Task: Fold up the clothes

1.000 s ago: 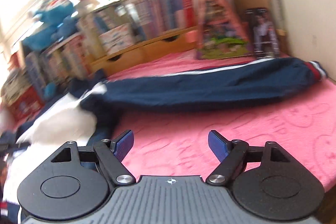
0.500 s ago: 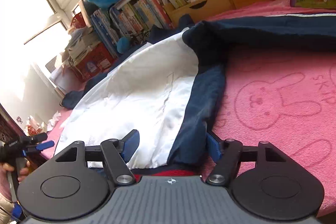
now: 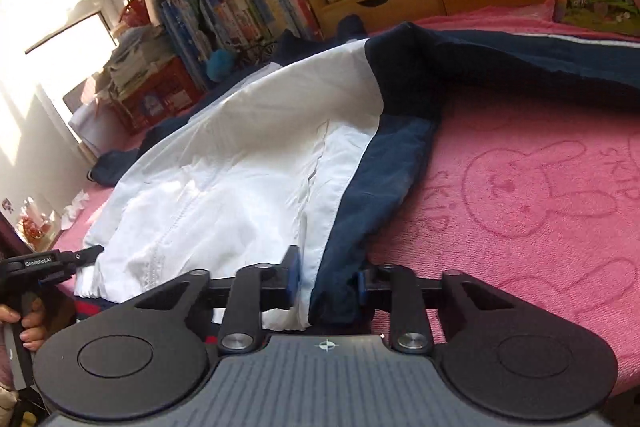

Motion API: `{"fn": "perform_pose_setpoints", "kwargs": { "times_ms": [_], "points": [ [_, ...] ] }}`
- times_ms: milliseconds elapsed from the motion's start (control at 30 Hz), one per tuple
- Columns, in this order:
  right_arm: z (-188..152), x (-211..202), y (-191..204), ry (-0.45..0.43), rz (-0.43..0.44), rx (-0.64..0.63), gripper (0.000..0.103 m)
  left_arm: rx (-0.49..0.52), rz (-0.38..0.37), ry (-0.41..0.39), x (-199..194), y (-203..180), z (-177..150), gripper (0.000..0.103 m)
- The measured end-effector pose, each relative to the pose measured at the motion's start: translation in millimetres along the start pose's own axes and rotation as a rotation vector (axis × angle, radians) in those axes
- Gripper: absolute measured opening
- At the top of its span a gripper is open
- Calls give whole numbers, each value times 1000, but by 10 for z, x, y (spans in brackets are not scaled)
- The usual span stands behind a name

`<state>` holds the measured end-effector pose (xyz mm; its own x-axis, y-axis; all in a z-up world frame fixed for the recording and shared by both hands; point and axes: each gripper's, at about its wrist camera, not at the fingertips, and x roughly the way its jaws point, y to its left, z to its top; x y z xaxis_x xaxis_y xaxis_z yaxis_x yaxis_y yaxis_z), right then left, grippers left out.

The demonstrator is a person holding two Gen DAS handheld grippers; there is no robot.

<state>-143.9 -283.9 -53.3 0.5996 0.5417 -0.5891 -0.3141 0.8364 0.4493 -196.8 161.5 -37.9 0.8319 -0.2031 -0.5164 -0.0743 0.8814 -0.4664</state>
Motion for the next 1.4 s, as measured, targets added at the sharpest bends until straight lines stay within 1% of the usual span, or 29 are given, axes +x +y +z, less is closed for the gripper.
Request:
{"fn": "perform_pose_setpoints", "kwargs": {
  "times_ms": [133,200,233,267,400,433,467,500,533,600,633,667,700,733,767,800,833,867,933,1000,1033,1100,1133,1167,1200,1233,1267,1333,1400],
  "points": [
    [-126,-381,123,15,86,32,13,31,-105,-37,-342,-59,113,5],
    [-188,-571,184,23,128,48,13,70,-128,-39,-481,-89,141,6],
    [-220,-666,215,27,150,56,13,98,-119,-30,-518,-102,137,6],
    [-278,-705,224,44,144,61,13,131,-96,-13,-524,-113,119,6],
    [-545,-587,108,163,33,94,13,175,36,110,-375,-36,-6,9],
    [-600,-550,69,192,8,105,14,181,68,131,-348,-7,-17,12],
    [-609,-552,50,204,-12,99,18,190,93,134,-355,15,-6,18],
    [-570,-594,52,200,-27,76,21,202,111,118,-397,30,31,19],
    [-507,-664,51,181,-47,51,25,212,128,92,-455,45,93,22],
    [-330,-861,45,113,-98,0,36,228,160,17,-603,76,273,31],
    [-221,-949,49,71,-128,-20,46,242,180,-24,-660,77,377,39],
    [-77,-1015,50,20,-160,-34,52,267,202,-64,-683,54,492,48],
    [79,-1070,43,-33,-188,-49,52,300,209,-94,-654,8,601,51],
    [226,-1089,50,-80,-219,-70,54,337,202,-118,-588,-54,708,58],
    [365,-1071,72,-123,-251,-98,59,375,195,-143,-522,-115,815,66],
    [522,-997,110,-165,-282,-141,63,412,177,-159,-415,-190,916,70],
    [672,-846,144,-189,-303,-186,69,443,150,-161,-254,-275,998,74],
    [798,-676,155,-194,-317,-216,71,468,123,-156,-79,-356,1068,74],
    [1050,-283,171,-193,-337,-261,71,486,65,-119,308,-497,1175,74],
    [1219,188,213,-152,-320,-265,70,491,7,-72,703,-625,1249,74],
    [1249,399,271,-121,-308,-276,69,494,-22,-50,892,-681,1251,73],
    [1311,821,387,-60,-284,-298,61,504,-68,-7,1252,-795,1242,73],
    [1341,1032,444,-29,-272,-309,54,515,-74,11,1406,-855,1215,68],
    [1372,1243,502,2,-260,-320,51,536,-70,31,1571,-922,1188,66],
    [1403,1454,560,32,-248,-331,51,572,-47,52,1748,-989,1154,63],
    [1420,1641,593,63,-259,-344,48,592,-13,60,1885,-1001,1148,60],
    [1425,1803,602,92,-292,-360,47,592,21,57,1982,-964,1175,55],
    [1515,2055,532,96,-339,-357,47,591,90,53,2174,-890,1228,52],
    [1717,2245,409,81,-381,-312,47,590,160,49,2366,-816,1281,53]
  ]
}}
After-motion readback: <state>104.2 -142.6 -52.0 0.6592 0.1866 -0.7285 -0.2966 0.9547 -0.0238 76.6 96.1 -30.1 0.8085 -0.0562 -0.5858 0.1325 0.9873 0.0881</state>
